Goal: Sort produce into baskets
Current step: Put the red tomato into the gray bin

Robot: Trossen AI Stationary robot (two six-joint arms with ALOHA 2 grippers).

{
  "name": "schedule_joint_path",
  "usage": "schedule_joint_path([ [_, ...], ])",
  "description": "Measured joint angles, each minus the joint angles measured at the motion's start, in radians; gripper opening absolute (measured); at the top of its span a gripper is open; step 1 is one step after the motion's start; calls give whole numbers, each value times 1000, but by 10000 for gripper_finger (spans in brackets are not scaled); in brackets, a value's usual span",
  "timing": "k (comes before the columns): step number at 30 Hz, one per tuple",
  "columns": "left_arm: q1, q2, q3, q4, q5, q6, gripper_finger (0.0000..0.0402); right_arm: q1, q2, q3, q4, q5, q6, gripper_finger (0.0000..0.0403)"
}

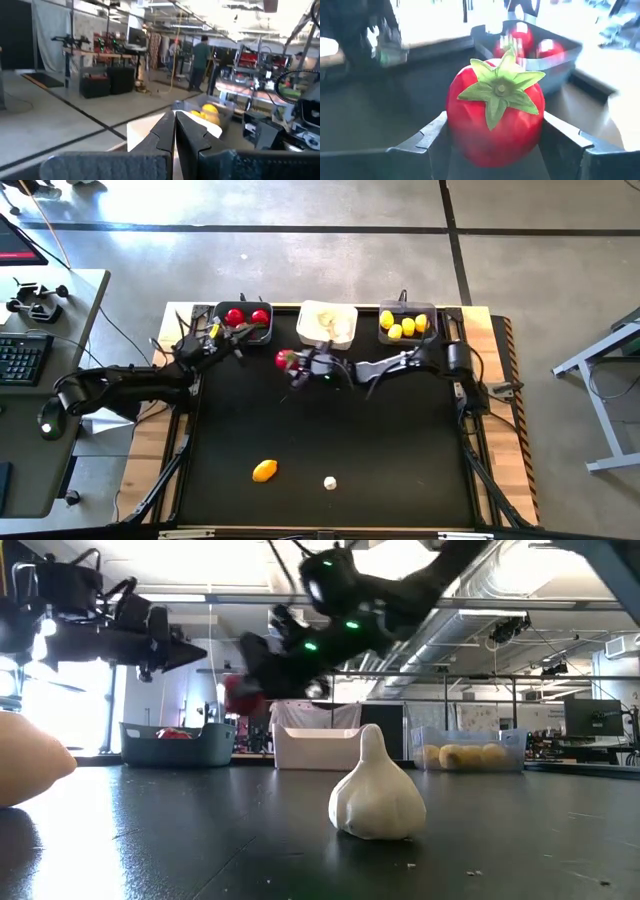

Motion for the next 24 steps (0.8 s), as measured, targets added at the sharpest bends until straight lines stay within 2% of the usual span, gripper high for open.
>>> schedule_joint_path([
  [6,42,-55,0,39,-5,52,0,-58,117,301,-143,41,-77,225],
  [16,157,-173,0,43,-33,55,0,-122,361,736,-386,23,-83,224],
  [20,185,-180,0,23,-26,37,0,-132,416,850,-456,22,-85,224],
  [24,194,-180,0,1,-25,37,0,-149,444,898,-483,6,-85,224],
])
